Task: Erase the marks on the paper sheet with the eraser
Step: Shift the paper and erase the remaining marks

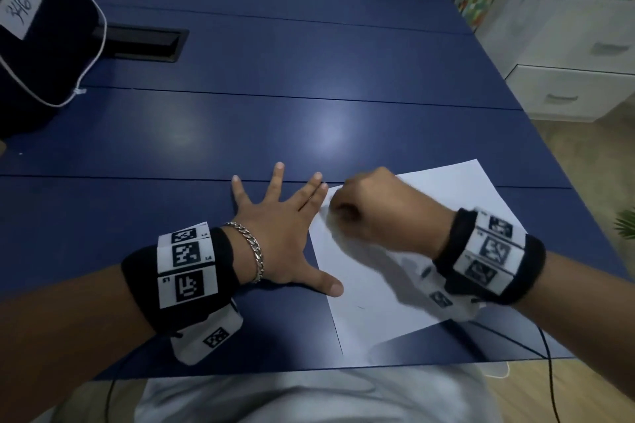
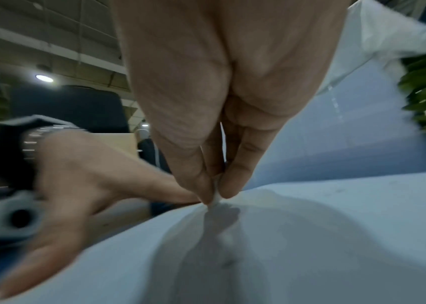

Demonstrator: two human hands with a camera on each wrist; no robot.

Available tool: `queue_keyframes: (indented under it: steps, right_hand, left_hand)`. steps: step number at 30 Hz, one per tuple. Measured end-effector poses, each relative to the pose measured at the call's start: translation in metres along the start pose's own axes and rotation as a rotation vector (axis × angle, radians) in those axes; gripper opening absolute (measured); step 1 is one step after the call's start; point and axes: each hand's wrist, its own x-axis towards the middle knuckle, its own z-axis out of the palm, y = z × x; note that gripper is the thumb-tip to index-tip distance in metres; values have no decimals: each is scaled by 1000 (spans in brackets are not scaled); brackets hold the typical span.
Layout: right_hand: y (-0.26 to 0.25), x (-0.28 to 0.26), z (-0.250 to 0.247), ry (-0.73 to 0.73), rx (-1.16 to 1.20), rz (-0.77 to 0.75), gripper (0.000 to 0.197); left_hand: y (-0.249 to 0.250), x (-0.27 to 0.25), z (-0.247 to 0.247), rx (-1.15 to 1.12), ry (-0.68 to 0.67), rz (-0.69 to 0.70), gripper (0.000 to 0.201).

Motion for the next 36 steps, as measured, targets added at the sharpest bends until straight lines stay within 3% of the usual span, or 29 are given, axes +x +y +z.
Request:
queue_keyframes:
  steps: [3, 7, 11, 13, 17, 21, 24, 27, 30, 36]
  right_hand:
    - [-1, -3, -2, -91, -54, -3, 17]
    - [20, 4, -12, 0, -80, 130, 12]
    - [-16, -12, -4, -107, -84, 6, 18]
    - [-2, -10, -8, -123, -87, 55, 15]
    - [34, -3, -17, 1, -33, 228, 10]
    - [0, -14, -3, -55, -84, 94, 12]
    - [4, -32, -9, -119, -38, 33, 13]
    - [38, -56, -25, 58, 93, 157, 4]
    - [65, -93, -38, 190, 183, 333, 9]
    - [62, -156, -8, 84, 194, 439, 16]
  left_hand:
    - [0, 0, -1, 9, -4, -2, 156]
    - [2, 0, -2, 14, -13, -10, 157]
    - [3, 0, -4, 16, -20, -17, 157]
    - [3, -1, -5, 21, -26, -22, 157]
    - [4, -1, -5, 33, -43, -30, 158]
    - [4, 0, -5, 47, -41, -35, 157]
    - [2, 2, -6, 81, -41, -14, 158]
    - [-8, 7, -8, 96, -24, 42, 157]
    - [-24, 13, -17, 109, 42, 98, 151]
    - [-41, 11, -28, -30, 161, 120, 136]
